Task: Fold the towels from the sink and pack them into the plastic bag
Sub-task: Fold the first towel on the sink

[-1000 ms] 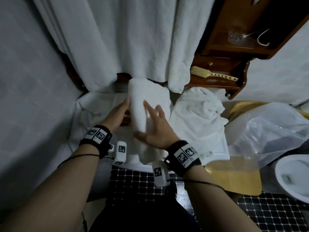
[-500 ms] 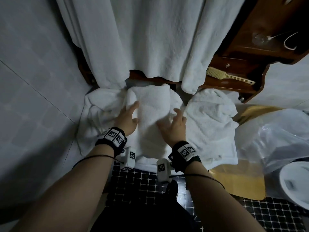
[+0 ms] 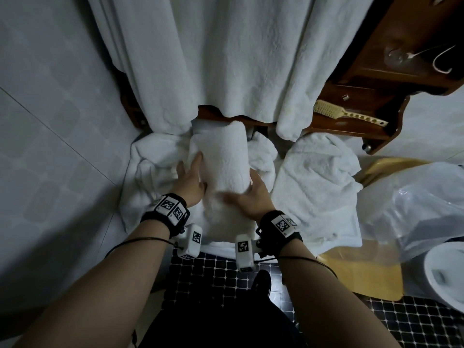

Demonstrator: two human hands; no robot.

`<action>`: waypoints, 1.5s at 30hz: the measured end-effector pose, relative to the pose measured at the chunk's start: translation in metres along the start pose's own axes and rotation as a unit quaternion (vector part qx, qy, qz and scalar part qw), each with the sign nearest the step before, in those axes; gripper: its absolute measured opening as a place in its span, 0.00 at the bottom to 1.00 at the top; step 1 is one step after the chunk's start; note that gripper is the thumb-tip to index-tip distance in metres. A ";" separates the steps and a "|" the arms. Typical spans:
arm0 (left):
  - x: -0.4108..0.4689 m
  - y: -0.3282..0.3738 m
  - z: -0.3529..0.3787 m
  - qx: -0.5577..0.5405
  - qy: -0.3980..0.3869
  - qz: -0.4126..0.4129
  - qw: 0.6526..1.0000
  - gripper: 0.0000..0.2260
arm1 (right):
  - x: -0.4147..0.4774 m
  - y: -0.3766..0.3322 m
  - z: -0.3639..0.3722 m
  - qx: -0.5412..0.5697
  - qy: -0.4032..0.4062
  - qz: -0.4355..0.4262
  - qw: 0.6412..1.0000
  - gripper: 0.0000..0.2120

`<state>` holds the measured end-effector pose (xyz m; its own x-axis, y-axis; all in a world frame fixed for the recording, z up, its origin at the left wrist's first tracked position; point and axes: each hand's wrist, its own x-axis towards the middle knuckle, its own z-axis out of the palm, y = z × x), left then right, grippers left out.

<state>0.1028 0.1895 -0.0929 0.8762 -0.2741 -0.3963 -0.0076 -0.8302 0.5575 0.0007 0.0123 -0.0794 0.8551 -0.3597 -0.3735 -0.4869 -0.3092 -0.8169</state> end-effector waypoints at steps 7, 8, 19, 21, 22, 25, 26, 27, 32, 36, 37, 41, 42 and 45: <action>-0.025 0.085 -0.062 0.148 0.116 0.269 0.945 0.61 | -0.027 -0.060 -0.049 -0.147 0.043 -0.129 0.980 0.36; -0.031 0.099 -0.067 0.197 0.114 0.310 0.923 0.60 | -0.032 -0.068 -0.061 -0.183 0.051 -0.139 0.972 0.35; -0.087 0.201 -0.038 0.204 0.077 0.376 0.901 0.34 | -0.101 -0.101 -0.174 -0.426 0.167 -0.276 0.845 0.25; -0.095 0.220 -0.030 0.163 0.099 0.354 0.916 0.27 | -0.109 -0.087 -0.196 -0.388 0.283 -0.330 0.813 0.27; -0.097 0.230 -0.028 0.136 0.107 0.337 0.925 0.26 | -0.113 -0.078 -0.204 -0.356 0.354 -0.343 0.794 0.27; -0.111 0.265 -0.014 0.032 0.136 0.312 0.940 0.28 | -0.127 -0.040 -0.227 -0.220 0.509 -0.305 0.774 0.31; -0.116 0.278 -0.007 -0.013 0.142 0.307 0.941 0.31 | -0.129 -0.025 -0.234 -0.163 0.531 -0.287 0.781 0.33; -0.123 0.291 0.002 -0.063 0.142 0.300 0.941 0.33 | -0.127 -0.004 -0.243 -0.107 0.536 -0.258 0.796 0.35; -0.167 0.377 0.074 -0.251 0.031 0.287 0.924 0.24 | -0.140 0.099 -0.327 0.240 0.300 -0.142 0.912 0.35; -0.182 0.401 0.108 -0.316 -0.151 0.259 0.900 0.20 | -0.154 0.138 -0.372 0.290 0.191 -0.138 0.927 0.30; -0.186 0.409 0.123 -0.327 -0.188 0.250 0.892 0.17 | -0.155 0.153 -0.385 0.283 0.185 -0.128 0.932 0.30; -0.192 0.425 0.168 -0.364 -0.340 0.233 0.835 0.20 | -0.155 0.182 -0.414 0.247 0.190 -0.092 0.946 0.28; -0.193 0.428 0.176 -0.378 -0.370 0.231 0.817 0.22 | -0.154 0.188 -0.420 0.247 0.188 -0.078 0.947 0.29; -0.194 0.443 0.195 -0.402 -0.420 0.231 0.780 0.21 | -0.143 0.209 -0.438 0.305 0.166 -0.049 0.936 0.41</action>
<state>-0.1643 -0.2201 0.0886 0.2423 -0.9556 -0.1675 0.3709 -0.0683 0.9262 -0.3019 -0.3869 -0.0043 0.7385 -0.6413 -0.2083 -0.1294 0.1684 -0.9772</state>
